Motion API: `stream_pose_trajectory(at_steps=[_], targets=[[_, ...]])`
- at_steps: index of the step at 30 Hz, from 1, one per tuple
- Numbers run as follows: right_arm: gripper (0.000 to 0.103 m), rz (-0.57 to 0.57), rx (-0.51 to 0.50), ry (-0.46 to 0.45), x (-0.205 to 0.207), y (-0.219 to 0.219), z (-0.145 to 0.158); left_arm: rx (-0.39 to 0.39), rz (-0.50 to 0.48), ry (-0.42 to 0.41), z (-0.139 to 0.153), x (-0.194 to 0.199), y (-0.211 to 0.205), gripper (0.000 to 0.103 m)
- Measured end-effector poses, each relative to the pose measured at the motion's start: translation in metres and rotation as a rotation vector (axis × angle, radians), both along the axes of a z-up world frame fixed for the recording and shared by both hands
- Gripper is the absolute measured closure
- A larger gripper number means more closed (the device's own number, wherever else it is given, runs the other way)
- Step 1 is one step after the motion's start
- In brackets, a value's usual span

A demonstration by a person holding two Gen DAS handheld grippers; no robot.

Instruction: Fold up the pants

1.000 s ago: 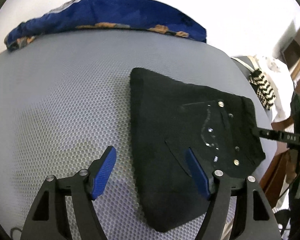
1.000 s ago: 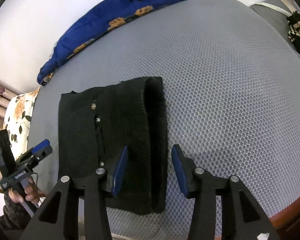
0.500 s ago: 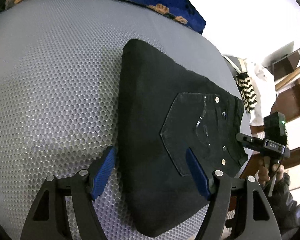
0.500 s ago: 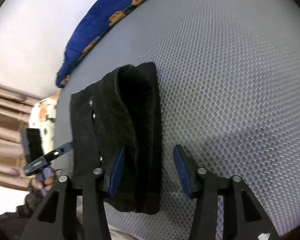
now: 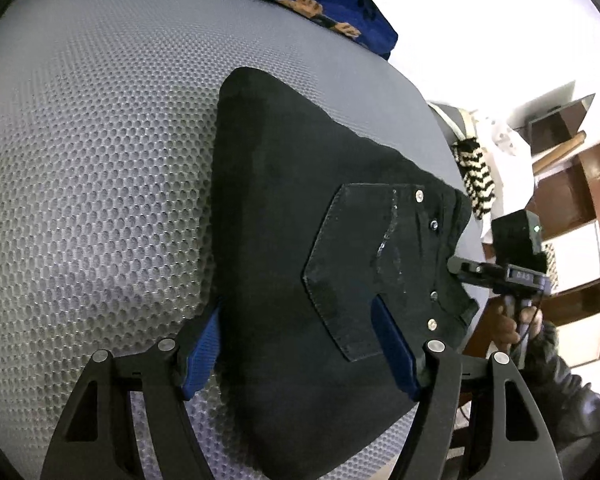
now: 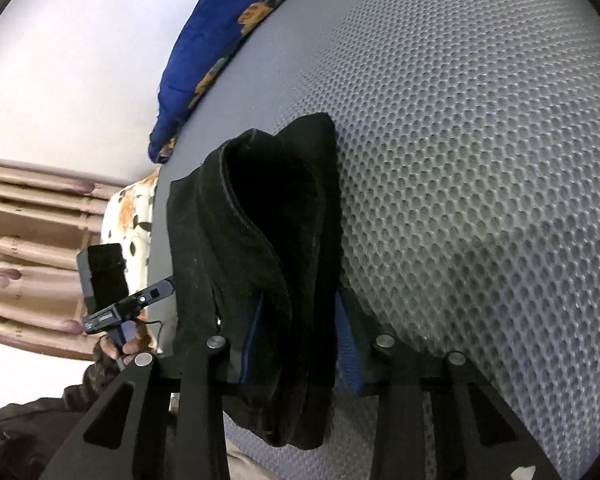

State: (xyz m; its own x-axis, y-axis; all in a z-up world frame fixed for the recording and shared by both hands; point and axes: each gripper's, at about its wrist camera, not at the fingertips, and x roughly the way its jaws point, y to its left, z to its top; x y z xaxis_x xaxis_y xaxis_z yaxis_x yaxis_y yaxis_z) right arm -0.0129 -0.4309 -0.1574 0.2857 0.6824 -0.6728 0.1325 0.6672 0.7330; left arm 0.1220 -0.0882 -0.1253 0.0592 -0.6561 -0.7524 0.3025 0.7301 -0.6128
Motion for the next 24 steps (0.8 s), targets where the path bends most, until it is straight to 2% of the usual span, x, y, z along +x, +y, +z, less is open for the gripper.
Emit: stream_pose_trajectory(at_steps=[3,6,11,14,22,24], targets=[[0.071,0.011,0.021,0.009,0.0,-0.004,-0.001,-0.019,0.002,0.004,-0.002,0.001,0.002,0.032],[0.068,0.027,0.01,-0.018,0.001,-0.004,0.0,-0.033,-0.001,0.009,-0.004,0.003,0.005,0.032],[0.068,0.033,0.083,-0.034,0.004,-0.004,-0.004,-0.079,0.0,0.032,-0.009,0.006,0.019,0.032],[0.068,0.062,0.093,-0.042,0.011,-0.002,-0.005,-0.086,0.0,0.035,-0.01,0.01,0.022,0.032],[0.07,0.007,0.074,-0.086,0.015,0.005,-0.005,-0.022,0.025,-0.044,-0.006,0.013,0.007,0.032],[0.072,-0.018,0.071,-0.099,0.016,0.007,-0.005,0.009,0.041,-0.062,-0.005,0.013,0.004,0.037]])
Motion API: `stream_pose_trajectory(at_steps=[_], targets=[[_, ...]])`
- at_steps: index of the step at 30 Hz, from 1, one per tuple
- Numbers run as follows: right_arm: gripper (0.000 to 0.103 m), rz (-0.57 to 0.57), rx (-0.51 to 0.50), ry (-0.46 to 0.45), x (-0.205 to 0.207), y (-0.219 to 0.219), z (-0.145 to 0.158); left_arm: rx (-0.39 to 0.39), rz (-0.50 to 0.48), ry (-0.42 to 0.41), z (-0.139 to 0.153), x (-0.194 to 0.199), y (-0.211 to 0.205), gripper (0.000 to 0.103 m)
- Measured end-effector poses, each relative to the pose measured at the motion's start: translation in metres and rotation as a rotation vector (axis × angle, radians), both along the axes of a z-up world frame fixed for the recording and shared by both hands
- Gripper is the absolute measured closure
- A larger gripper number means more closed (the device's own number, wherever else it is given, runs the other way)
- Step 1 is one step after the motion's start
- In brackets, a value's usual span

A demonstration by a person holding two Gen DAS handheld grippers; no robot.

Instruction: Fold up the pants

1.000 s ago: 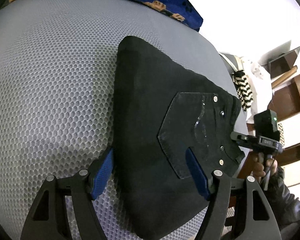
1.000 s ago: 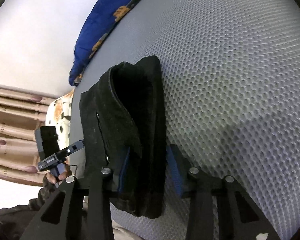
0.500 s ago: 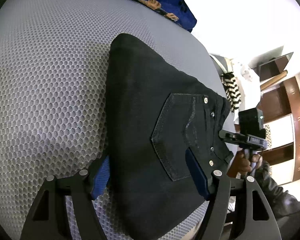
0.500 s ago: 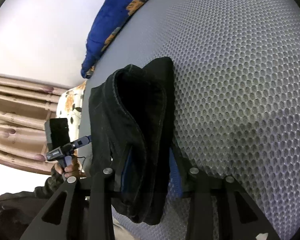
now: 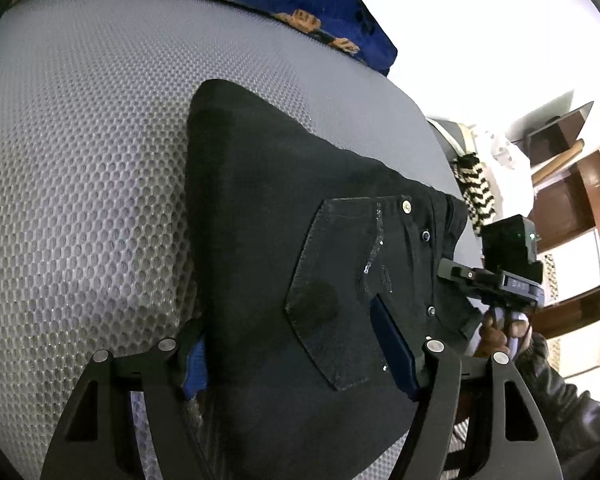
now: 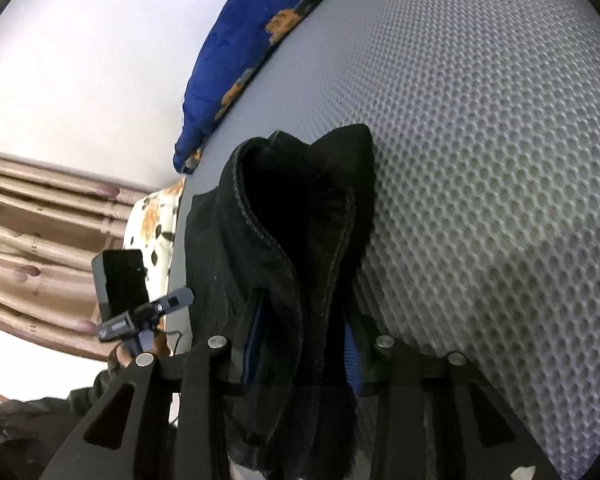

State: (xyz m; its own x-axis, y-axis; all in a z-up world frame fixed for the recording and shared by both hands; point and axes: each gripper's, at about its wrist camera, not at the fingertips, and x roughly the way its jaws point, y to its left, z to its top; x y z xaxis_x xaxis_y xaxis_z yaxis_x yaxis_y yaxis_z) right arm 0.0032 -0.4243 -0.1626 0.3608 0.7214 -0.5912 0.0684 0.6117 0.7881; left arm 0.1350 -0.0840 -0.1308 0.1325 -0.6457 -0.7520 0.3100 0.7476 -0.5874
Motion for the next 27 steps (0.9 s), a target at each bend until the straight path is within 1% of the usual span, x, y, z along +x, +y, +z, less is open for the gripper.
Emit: stream_pose_trajectory(at_steps=[2,3,5,8,9,11,13,17,23,27], targets=[[0.073,-0.022,-0.016,-0.002,-0.002,0.002,0.004,0.068,0.022,-0.027,0.002,-0.004,0.0,0.059],[0.074,-0.028,-0.03,-0.003,-0.004,0.003,0.007,0.096,0.027,-0.034,0.004,-0.005,0.0,0.063],[0.076,-0.037,-0.07,-0.009,-0.007,0.007,0.014,0.108,0.041,-0.037,0.005,-0.007,0.004,0.069],[0.078,-0.047,-0.131,-0.014,-0.009,0.016,0.029,0.162,0.043,-0.067,0.012,-0.012,0.002,0.075],[0.079,-0.053,-0.151,-0.013,-0.01,0.018,0.034,0.193,0.038,-0.091,0.016,-0.014,0.0,0.076],[0.079,-0.063,-0.172,-0.014,-0.01,0.023,0.041,0.232,0.027,-0.125,0.021,-0.019,-0.005,0.08],[0.08,-0.072,-0.196,-0.008,-0.01,0.029,0.046,0.251,0.022,-0.147,0.026,-0.023,-0.006,0.082],[0.081,-0.09,-0.197,0.0,-0.009,0.039,0.055,0.243,0.026,-0.166,0.036,-0.026,0.001,0.087],[0.082,-0.076,-0.194,-0.008,-0.008,0.065,0.066,0.265,0.029,-0.193,0.049,-0.038,0.007,0.089],[0.082,-0.043,-0.184,-0.013,-0.002,0.084,0.069,0.27,0.054,-0.209,0.057,-0.043,0.025,0.089]])
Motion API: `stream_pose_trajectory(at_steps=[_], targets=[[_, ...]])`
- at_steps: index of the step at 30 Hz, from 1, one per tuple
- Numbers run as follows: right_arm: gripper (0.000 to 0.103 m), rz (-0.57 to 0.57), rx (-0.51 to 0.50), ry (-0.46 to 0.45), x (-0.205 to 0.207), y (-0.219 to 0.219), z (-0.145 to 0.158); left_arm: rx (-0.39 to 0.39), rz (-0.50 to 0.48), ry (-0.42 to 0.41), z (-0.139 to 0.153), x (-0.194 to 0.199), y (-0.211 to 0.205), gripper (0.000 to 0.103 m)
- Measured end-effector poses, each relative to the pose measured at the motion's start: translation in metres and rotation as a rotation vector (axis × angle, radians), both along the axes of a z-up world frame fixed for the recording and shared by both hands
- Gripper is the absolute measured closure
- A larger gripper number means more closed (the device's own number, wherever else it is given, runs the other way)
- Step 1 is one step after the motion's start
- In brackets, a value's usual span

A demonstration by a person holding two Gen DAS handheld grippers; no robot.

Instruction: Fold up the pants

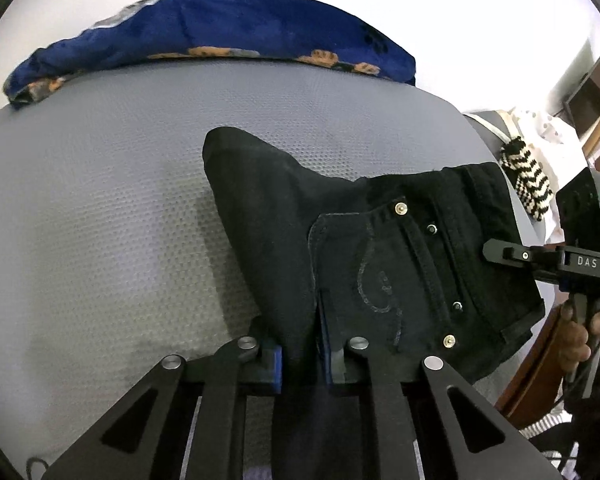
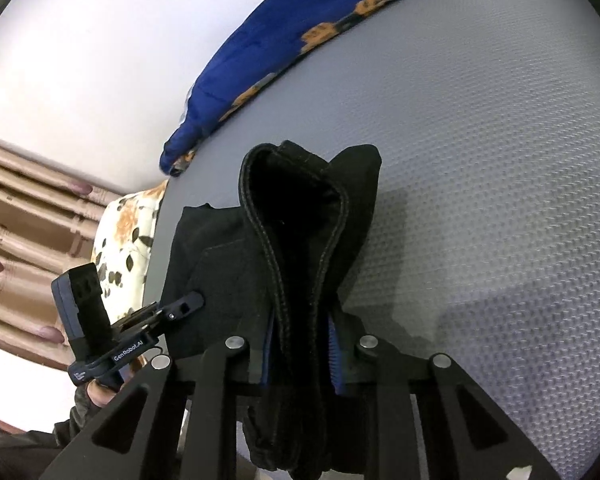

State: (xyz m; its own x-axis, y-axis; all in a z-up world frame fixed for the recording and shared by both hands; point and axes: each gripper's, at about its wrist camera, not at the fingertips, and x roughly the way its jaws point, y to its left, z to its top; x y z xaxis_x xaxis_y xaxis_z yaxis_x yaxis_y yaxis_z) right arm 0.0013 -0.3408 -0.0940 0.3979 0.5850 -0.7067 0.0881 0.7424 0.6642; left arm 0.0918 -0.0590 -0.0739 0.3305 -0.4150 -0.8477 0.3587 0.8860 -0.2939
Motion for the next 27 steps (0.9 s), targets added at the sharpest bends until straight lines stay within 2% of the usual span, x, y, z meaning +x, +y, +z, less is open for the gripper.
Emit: stream_pose_trajectory(at_steps=[12,27], targets=[[0.083,0.059,0.051,-0.012,0.041,0.048,0.001,-0.003,0.069,-0.061,0.02,0.016,0.042,0.089],[0.083,0.102,0.069,-0.015,0.127,0.075,0.001,-0.012,0.149,-0.082,0.025,0.093,0.077,0.089]])
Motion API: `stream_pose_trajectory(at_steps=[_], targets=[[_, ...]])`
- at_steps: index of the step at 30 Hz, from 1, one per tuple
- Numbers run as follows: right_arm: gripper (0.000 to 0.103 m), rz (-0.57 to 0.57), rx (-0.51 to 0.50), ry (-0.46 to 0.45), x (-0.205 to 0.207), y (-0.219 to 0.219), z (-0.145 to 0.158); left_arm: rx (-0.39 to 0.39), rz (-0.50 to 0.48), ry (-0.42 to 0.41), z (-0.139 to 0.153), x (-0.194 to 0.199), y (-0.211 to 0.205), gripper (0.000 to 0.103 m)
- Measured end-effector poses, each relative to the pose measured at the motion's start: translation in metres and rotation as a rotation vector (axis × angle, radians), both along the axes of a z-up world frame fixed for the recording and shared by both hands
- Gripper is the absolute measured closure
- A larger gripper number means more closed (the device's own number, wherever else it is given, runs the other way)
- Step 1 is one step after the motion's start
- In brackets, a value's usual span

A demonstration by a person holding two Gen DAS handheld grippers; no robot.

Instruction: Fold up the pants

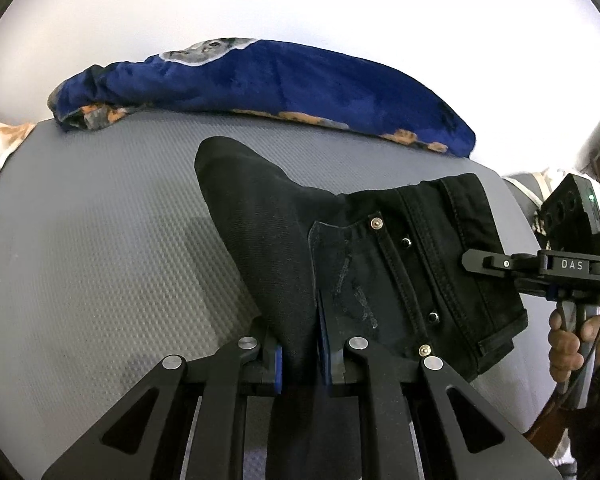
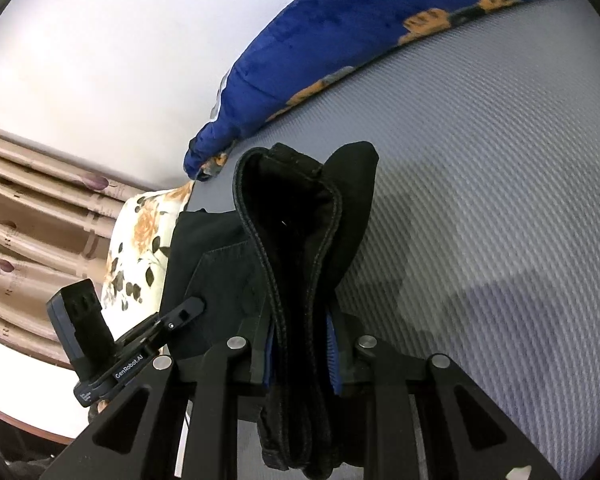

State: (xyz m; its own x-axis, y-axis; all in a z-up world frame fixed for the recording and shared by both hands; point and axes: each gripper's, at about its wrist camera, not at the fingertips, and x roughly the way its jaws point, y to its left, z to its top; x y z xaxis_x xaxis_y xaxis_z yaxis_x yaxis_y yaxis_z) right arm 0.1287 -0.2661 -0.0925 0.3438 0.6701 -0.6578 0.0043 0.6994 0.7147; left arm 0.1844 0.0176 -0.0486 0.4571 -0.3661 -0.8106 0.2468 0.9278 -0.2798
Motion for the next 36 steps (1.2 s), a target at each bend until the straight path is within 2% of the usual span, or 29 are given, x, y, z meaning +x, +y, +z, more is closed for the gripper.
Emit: stream_pose_trajectory(at_steps=[8,12,18,20,23,25,33,36], targets=[[0.083,-0.007,-0.007,-0.007,0.037,0.006,-0.002,-0.022,0.033,-0.008,-0.006,0.044,0.014,0.089],[0.083,-0.018,-0.017,-0.019,0.055,0.009,-0.001,-0.007,0.042,-0.026,-0.011,0.065,0.019,0.089],[0.083,-0.037,-0.11,-0.012,0.07,0.012,-0.015,0.023,0.059,0.006,-0.037,0.083,0.028,0.088],[0.081,-0.04,-0.17,-0.001,0.071,0.013,-0.023,0.017,0.067,0.022,-0.048,0.085,0.034,0.081],[0.073,-0.059,-0.22,0.02,0.07,0.014,-0.036,0.014,0.087,0.062,-0.065,0.087,0.039,0.072],[0.063,-0.077,-0.237,0.027,0.07,0.015,-0.04,0.042,0.095,0.059,-0.072,0.087,0.037,0.065],[0.058,-0.068,-0.349,0.038,0.07,0.035,-0.036,0.115,0.142,0.037,-0.073,0.081,0.033,0.044],[0.057,-0.073,-0.374,0.05,0.064,0.046,-0.034,0.11,0.169,0.057,-0.072,0.073,0.035,0.039]])
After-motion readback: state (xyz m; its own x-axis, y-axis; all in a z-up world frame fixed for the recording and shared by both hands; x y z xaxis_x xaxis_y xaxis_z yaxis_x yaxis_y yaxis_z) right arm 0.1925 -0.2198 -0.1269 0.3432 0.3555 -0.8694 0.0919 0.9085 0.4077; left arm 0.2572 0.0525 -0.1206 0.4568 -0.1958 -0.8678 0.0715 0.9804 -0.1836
